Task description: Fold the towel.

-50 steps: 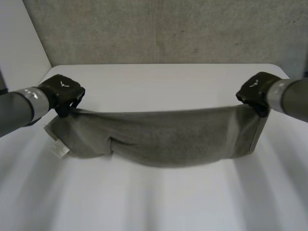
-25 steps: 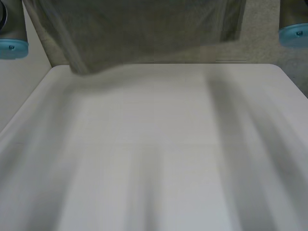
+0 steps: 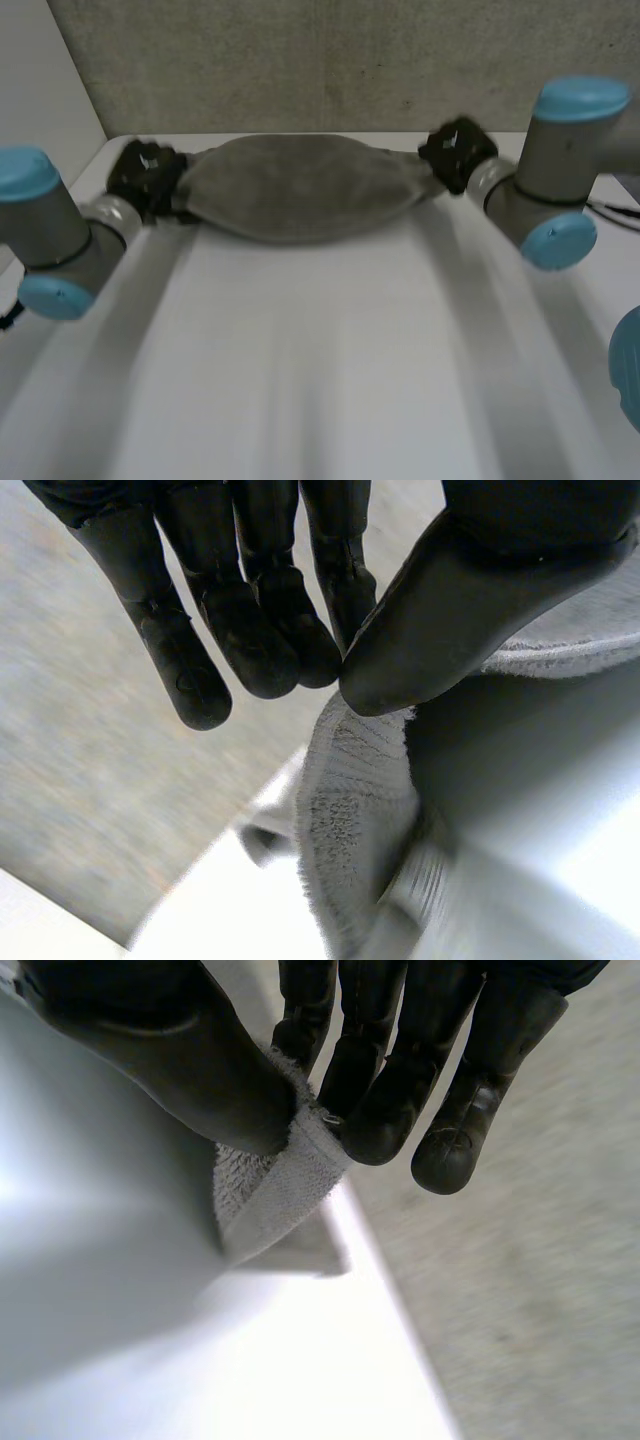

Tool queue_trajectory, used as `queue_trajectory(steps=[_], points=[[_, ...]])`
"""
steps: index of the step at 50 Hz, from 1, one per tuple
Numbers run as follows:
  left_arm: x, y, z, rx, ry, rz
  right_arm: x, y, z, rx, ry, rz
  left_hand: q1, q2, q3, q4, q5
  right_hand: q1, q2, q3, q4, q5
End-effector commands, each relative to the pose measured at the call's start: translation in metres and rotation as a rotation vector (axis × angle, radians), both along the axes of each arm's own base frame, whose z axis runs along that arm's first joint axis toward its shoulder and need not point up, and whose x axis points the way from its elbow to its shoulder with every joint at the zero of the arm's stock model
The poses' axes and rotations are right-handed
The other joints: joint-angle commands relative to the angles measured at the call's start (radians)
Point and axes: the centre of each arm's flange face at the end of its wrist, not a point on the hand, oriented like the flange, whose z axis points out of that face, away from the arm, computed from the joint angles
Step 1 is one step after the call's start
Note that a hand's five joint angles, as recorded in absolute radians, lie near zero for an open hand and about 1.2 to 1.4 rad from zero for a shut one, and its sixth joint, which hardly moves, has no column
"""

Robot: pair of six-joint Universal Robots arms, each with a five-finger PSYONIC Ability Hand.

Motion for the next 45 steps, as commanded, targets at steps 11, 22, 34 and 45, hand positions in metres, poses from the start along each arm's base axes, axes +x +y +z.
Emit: queue_trajectory(steps=[11,22,34,45], points=[[0.038,0.029,-0.022,0.052,-0.199,0.045,-0.029,0.042,0.011,0.101,-0.003,-0.043,0.039,0.008,0.009,0.004,0.010,0.068,0.056,0.035,0.052,0.044],[0.061,0.060,0.027,-0.036,-0.166,0.087,-0.069,0.075,0.047,0.089,-0.051,-0.120,0.039,0.008,0.009,0.004,0.010,0.068,0.056,0.035,0.052,0.044],[0.054,0.067,0.026,-0.041,-0.110,0.066,-0.103,0.060,0.055,0.083,-0.114,-0.262,0.039,0.008,0.009,0.004,0.010,0.068,0.056,0.035,0.052,0.044],[0.034,0.061,-0.016,0.049,-0.129,0.009,-0.106,0.052,0.031,0.144,-0.092,-0.282,-0.040,-0.070,-0.070,-0.075,-0.068,0.068,0.056,0.035,0.052,0.044]])
